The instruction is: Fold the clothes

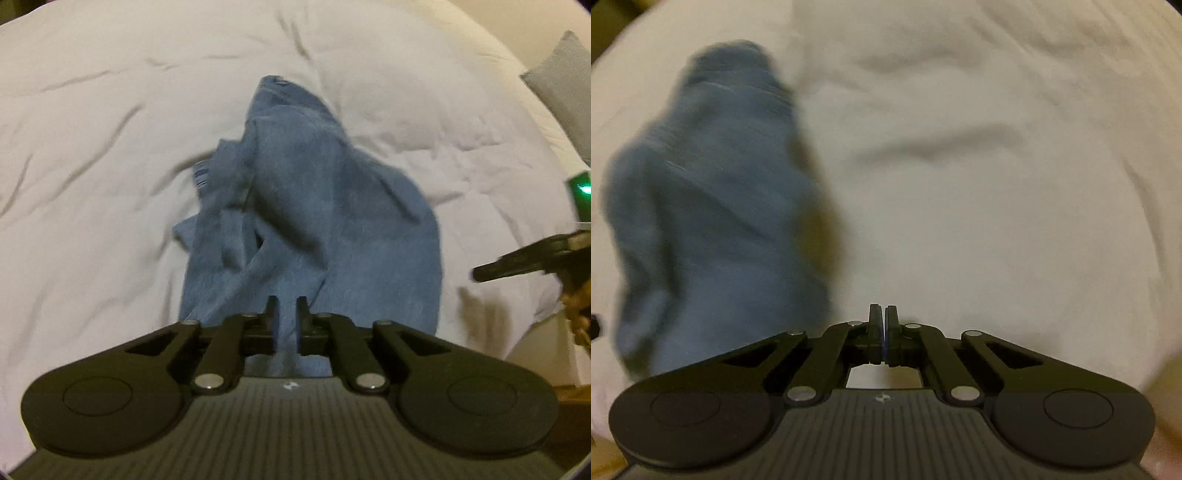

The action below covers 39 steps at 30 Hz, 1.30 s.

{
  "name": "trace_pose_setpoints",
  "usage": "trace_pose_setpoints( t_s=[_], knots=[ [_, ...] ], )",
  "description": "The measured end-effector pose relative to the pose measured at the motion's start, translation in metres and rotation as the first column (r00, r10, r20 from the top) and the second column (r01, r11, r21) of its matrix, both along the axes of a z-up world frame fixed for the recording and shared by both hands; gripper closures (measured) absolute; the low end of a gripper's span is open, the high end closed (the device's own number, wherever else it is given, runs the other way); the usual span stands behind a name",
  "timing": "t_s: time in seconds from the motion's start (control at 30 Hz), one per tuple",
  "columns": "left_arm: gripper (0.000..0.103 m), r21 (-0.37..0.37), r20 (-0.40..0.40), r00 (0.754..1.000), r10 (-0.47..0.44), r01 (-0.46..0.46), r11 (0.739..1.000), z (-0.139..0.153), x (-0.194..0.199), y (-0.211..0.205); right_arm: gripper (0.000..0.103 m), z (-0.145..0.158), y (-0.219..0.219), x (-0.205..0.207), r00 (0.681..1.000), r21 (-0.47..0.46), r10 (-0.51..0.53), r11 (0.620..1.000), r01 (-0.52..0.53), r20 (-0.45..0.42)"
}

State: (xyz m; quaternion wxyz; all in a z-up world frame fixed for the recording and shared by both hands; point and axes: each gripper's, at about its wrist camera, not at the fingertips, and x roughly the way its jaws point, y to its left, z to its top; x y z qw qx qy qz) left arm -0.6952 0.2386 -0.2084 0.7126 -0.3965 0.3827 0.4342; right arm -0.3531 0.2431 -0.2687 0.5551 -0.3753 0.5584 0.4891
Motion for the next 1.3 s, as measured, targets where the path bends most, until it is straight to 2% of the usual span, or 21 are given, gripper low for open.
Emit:
trace_pose_setpoints(
  t_s=[0.03, 0.1, 0.13, 0.17, 0.27, 0.3, 0.43, 0.63, 0.93, 1.07, 1.1, 1.13, 1.17, 1.2, 1.23, 1.3],
  knots=[
    [0.078, -0.002, -0.012, 1.000, 0.014, -0.014, 1.000, -0.001, -0.004, 0.000, 0.103, 0.004, -0.001, 0.002, 1.000, 0.018, -0.007, 1.000, 0.007, -0.008],
    [0.073, 0.008, -0.037, 0.999, 0.033, -0.032, 0.999, -0.003, -0.009, 0.007, 0.095, 0.015, 0.011, -0.005, 1.000, 0.042, 0.006, 0.999, -0.006, -0.013],
    [0.073, 0.015, -0.051, 0.998, 0.040, -0.040, 0.999, -0.004, -0.011, 0.011, 0.086, 0.021, 0.019, -0.012, 1.000, 0.064, 0.026, 0.998, -0.026, -0.004],
    [0.073, 0.019, -0.054, 0.997, 0.049, -0.049, 0.999, -0.005, -0.014, 0.015, 0.072, 0.027, 0.028, -0.021, 0.999, 0.092, 0.053, 0.994, -0.053, 0.000],
    [0.066, 0.000, -0.046, 0.998, 0.053, -0.053, 0.999, -0.014, -0.018, 0.026, 0.046, 0.041, 0.054, -0.057, 0.990, 0.155, 0.142, 0.978, -0.141, 0.003],
    [0.063, -0.007, -0.048, 0.998, 0.051, -0.051, 0.999, -0.017, -0.019, 0.029, 0.046, 0.043, 0.061, -0.070, 0.984, 0.163, 0.176, 0.971, -0.176, 0.011],
    [0.063, -0.027, -0.035, 0.998, 0.056, -0.057, 0.998, -0.025, -0.024, 0.035, 0.046, 0.036, 0.072, -0.106, 0.961, 0.136, 0.270, 0.952, -0.275, 0.050],
    [0.066, -0.073, -0.008, 0.999, 0.050, -0.050, 0.996, -0.038, -0.029, 0.047, 0.046, 0.052, 0.085, -0.147, 0.921, 0.195, 0.379, 0.901, -0.389, 0.089],
    [0.067, -0.125, 0.038, 0.998, 0.045, -0.040, 0.991, -0.053, -0.031, 0.052, 0.043, 0.047, 0.109, -0.208, 0.897, 0.233, 0.438, 0.867, -0.441, 0.066],
    [0.067, -0.125, 0.044, 0.998, 0.045, -0.040, 0.991, -0.051, -0.034, 0.052, 0.035, 0.042, 0.121, -0.229, 0.893, 0.244, 0.437, 0.859, -0.450, 0.108],
    [0.067, -0.125, 0.045, 0.998, 0.045, -0.039, 0.991, -0.051, -0.035, 0.051, 0.036, 0.040, 0.123, -0.233, 0.890, 0.236, 0.439, 0.858, -0.457, 0.126],
    [0.067, -0.125, 0.047, 0.998, 0.045, -0.039, 0.991, -0.050, -0.036, 0.051, 0.045, 0.036, 0.125, -0.235, 0.886, 0.215, 0.440, 0.860, -0.463, 0.147],
    [0.067, -0.125, 0.048, 0.998, 0.045, -0.039, 0.991, -0.050, -0.037, 0.051, 0.068, 0.031, 0.127, -0.237, 0.882, 0.188, 0.440, 0.864, -0.467, 0.169],
    [0.068, -0.125, 0.049, 0.998, 0.046, -0.039, 0.991, -0.050, -0.038, 0.051, 0.079, 0.028, 0.127, -0.235, 0.887, 0.176, 0.432, 0.872, -0.457, 0.164],
    [0.068, -0.124, 0.051, 0.998, 0.046, -0.039, 0.991, -0.049, -0.039, 0.051, 0.094, 0.028, 0.126, -0.229, 0.898, 0.165, 0.412, 0.886, -0.434, 0.153],
    [0.068, -0.107, 0.063, 0.997, 0.040, -0.033, 0.994, -0.044, -0.040, 0.054, 0.096, 0.030, 0.122, -0.216, 0.912, 0.145, 0.375, 0.906, -0.399, 0.167]
  ],
)
